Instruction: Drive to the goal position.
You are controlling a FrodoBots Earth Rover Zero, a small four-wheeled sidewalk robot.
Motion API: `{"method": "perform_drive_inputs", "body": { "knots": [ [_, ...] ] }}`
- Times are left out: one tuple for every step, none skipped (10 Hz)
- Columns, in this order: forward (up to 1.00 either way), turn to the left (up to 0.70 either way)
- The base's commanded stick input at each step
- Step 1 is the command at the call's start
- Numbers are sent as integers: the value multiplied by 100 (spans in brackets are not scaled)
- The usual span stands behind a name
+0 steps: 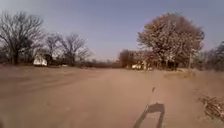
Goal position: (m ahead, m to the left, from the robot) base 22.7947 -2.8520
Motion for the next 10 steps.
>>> {"method": "perform_drive_inputs", "body": {
  "knots": [
    [70, 0],
    [70, 0],
    [70, 0],
    [70, 0],
    [70, 0],
    [70, 0],
    [70, 0],
    [70, 0],
    [70, 0],
    [70, 0]
  ]
}}
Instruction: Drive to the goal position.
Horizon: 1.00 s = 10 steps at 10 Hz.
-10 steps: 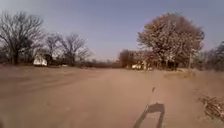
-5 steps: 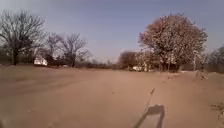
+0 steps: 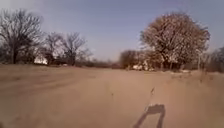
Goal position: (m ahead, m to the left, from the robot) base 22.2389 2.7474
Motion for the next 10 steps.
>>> {"method": "perform_drive_inputs", "body": {
  "knots": [
    [70, 0],
    [70, 0],
    [70, 0],
    [70, 0],
    [70, 0],
    [70, 0],
    [70, 0],
    [70, -6],
    [70, -23],
    [70, -35]
  ]
}}
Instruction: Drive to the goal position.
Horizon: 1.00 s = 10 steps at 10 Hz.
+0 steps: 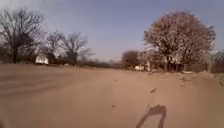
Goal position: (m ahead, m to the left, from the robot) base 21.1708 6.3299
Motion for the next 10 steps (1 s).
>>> {"method": "perform_drive_inputs", "body": {
  "knots": [
    [70, -35],
    [70, -34],
    [70, -18],
    [70, -2],
    [70, 0],
    [70, 0],
    [70, 0],
    [70, 0],
    [70, 0],
    [70, 0]
  ]
}}
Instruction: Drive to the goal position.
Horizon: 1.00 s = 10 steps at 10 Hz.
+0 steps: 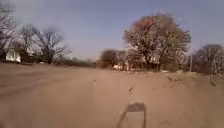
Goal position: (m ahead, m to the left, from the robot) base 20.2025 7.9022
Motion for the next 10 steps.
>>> {"method": "perform_drive_inputs", "body": {
  "knots": [
    [70, 0],
    [70, 0],
    [70, 0],
    [70, 0],
    [70, 0],
    [70, 0],
    [70, 0],
    [70, 0],
    [70, 0],
    [70, 0]
  ]
}}
